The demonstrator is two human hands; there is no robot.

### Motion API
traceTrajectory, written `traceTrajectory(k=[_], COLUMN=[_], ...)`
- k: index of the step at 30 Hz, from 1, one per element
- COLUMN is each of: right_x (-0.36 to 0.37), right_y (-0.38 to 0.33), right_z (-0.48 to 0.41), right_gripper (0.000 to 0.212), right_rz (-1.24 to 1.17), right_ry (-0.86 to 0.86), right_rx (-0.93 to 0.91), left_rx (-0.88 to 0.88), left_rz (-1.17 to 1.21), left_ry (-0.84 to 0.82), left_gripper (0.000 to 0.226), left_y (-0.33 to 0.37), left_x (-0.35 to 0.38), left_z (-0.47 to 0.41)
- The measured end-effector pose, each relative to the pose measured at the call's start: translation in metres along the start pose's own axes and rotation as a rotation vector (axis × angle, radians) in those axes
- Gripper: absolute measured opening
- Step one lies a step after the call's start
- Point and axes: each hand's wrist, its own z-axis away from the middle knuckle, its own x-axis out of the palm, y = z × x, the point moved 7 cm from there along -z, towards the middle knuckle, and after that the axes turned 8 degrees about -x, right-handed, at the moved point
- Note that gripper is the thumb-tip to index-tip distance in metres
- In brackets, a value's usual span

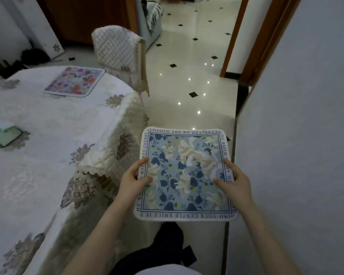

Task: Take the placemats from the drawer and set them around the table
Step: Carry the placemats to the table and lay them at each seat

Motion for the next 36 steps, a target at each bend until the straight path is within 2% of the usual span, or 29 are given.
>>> traceTrajectory(k=[5, 11, 16, 20, 28, 36], right_x=[0.034, 0.073, 0.121, 0.173, 0.323, 0.467], right_y=[-0.027, -0.089, -0.117, -0.127, -0.192, -0.237], right_z=[-0.109, -0.229, -0.317, -0.392, -0.514, -0.502], right_gripper=[0.072, 0.07, 0.07, 0.069, 0.072, 0.071], right_rz=[0.018, -0.006, 0.006, 0.005, 0.02, 0.086], right_ry=[-0.043, -0.076, -0.189, -0.32, -0.732, -1.053], right_rx=[-0.044, -0.12, -0.139, -0.152, -0.283, -0.494], left_rx=[0.039, 0.154, 0.154, 0.13, 0.087, 0.022], left_rz=[0.038, 0.059, 0.117, 0.151, 0.295, 0.374], left_ry=[0.042, 0.12, 0.211, 0.359, 0.753, 1.109], left_gripper=[0.059, 0.059, 0.059, 0.061, 0.061, 0.059], left_y=[0.052, 0.149, 0.181, 0.189, 0.218, 0.188], left_x=[-0.01, -0.034, -0.059, -0.081, -0.144, -0.198], left_z=[-0.082, -0.162, -0.217, -0.259, -0.291, -0.252])
